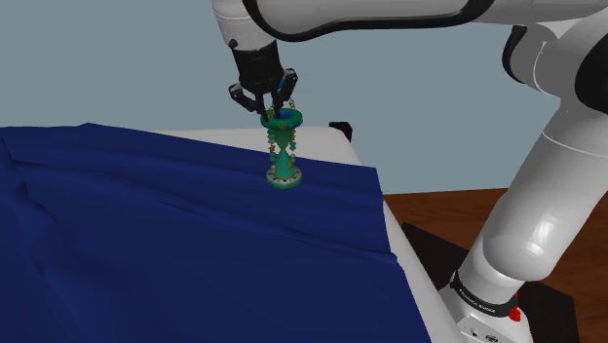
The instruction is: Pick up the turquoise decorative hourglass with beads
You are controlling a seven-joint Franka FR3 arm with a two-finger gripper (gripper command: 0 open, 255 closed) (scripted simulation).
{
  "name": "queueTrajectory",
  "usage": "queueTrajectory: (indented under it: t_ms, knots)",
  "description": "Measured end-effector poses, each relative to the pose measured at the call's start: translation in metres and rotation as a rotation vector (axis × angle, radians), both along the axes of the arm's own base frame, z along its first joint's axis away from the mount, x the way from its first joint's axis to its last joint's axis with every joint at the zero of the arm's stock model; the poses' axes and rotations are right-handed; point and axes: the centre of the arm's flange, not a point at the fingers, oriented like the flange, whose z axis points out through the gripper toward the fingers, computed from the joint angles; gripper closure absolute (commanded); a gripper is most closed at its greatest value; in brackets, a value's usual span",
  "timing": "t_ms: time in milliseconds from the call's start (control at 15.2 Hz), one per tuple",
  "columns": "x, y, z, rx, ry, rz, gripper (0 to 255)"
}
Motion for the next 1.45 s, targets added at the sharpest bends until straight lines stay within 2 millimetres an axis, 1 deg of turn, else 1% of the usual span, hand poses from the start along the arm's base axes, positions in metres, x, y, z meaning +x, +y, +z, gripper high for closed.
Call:
queueTrajectory:
  t_ms: [396,528,1452]
  knots:
    - [0.0,0.0,0.0,0.0,0.0,0.0,255]
    - [-0.001,0.0,0.006,0.0,0.001,0.0,255]
    - [0.001,0.0,0.077,0.0,0.001,0.001,255]
